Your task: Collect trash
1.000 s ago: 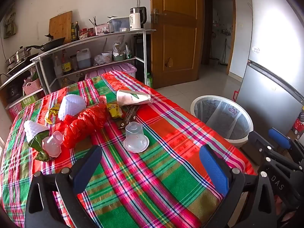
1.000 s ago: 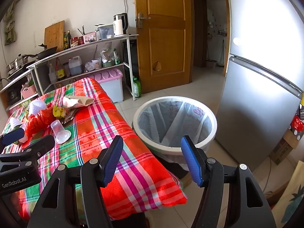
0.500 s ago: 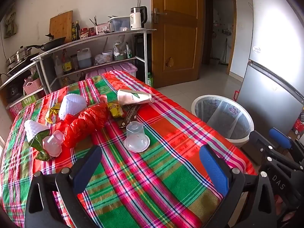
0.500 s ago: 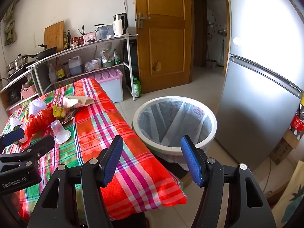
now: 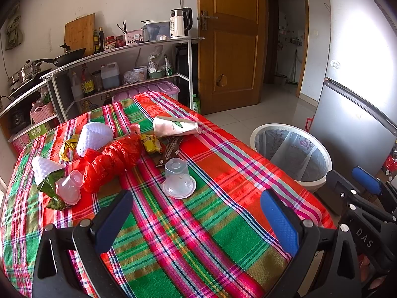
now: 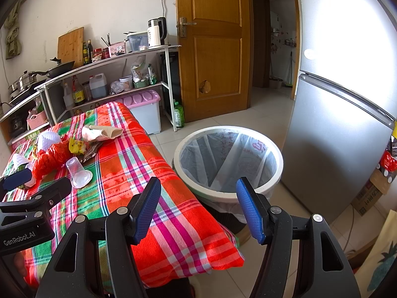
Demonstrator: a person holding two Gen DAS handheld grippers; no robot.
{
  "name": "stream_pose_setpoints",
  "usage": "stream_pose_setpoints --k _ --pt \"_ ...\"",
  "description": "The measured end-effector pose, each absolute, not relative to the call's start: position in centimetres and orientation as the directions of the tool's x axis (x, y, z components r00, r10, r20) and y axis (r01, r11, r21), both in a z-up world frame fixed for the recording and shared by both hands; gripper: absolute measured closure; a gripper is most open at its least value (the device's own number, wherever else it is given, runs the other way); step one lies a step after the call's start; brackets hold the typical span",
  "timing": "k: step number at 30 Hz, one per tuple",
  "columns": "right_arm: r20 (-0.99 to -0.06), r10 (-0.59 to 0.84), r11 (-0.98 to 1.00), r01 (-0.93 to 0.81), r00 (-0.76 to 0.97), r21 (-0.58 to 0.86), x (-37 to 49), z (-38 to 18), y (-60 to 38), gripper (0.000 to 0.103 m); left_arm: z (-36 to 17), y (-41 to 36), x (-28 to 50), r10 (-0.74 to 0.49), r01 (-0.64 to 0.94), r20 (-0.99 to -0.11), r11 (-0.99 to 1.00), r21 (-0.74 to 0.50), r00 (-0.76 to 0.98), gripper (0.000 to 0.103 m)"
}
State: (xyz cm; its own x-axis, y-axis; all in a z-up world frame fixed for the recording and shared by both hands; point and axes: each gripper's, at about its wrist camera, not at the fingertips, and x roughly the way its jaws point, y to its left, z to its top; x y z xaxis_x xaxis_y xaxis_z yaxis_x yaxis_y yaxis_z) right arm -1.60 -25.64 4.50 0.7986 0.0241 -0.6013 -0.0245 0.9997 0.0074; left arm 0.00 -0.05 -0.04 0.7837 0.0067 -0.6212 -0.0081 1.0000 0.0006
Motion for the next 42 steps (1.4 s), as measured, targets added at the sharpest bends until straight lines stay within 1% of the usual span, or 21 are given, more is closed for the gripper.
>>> stream_pose_setpoints --k 8,10,13,15,19,22,26,30,33,36,42 --pt "-0.602 0.029 0.999 -0.031 0.798 0.008 -1.5 4.4 -25.6 0.039 -0.2 0.4 0.0 0.004 -0.003 -0.63 1.0 0.003 0.776 0.0" --pt "-0.604 0.039 0.999 -0.04 0.796 0.012 -1.3 4.3 -25.5 0.039 -0.4 1.1 0.1 0.016 -0.011 -0.642 1.0 0.012 0.766 0.0" --pt "-0.601 0.069 0.997 -0.07 0.796 0.023 -1.0 4.3 -25.1 0.039 -0.6 3.2 -0.3 0.021 -0.04 -0.649 0.999 -0.015 0.761 0.0" --pt "-0.604 0.1 0.994 -0.104 0.791 0.029 -0.6 4.3 -24.4 0.039 -0.9 5.2 -0.5 0.024 -0.074 -0.658 0.996 -0.048 0.753 0.0" --pt "-0.604 0.189 0.979 -0.197 0.775 0.053 0.3 4.3 -22.2 0.039 -1.2 9.5 -0.9 0.08 -0.164 -0.666 0.984 -0.064 0.742 0.0" --pt "-0.602 0.254 0.961 -0.267 0.757 0.07 1.1 4.3 -20.4 0.039 -1.3 12.6 -1.2 0.092 -0.212 -0.676 0.973 -0.097 0.731 0.0" --pt "-0.629 0.37 0.919 -0.367 0.684 0.141 3.0 3.3 -18.1 0.039 -1.6 15.7 -1.6 0.102 -0.24 -0.678 0.964 -0.112 0.728 0.0" --pt "-0.658 0.403 0.891 -0.436 0.636 0.125 4.2 2.6 -15.2 0.039 -2.5 18.4 -1.8 0.058 -0.242 -0.71 0.957 -0.161 0.702 0.0" --pt "-0.667 0.431 0.866 -0.485 0.608 0.118 4.8 2.3 -13.3 0.039 -3.2 19.6 -1.8 0.074 -0.265 -0.731 0.953 -0.15 0.679 0.0" --pt "-0.689 0.449 0.845 -0.521 0.569 0.12 5.7 1.7 -11.6 0.039 -3.3 21.2 -2.3 0.073 -0.292 -0.728 0.94 -0.178 0.682 0.0" --pt "-0.715 0.445 0.837 -0.535 0.539 0.117 6.5 1.1 -10.1 0.039 -3.2 24.9 -2.1 0.125 -0.373 -0.725 0.908 -0.191 0.677 0.0"
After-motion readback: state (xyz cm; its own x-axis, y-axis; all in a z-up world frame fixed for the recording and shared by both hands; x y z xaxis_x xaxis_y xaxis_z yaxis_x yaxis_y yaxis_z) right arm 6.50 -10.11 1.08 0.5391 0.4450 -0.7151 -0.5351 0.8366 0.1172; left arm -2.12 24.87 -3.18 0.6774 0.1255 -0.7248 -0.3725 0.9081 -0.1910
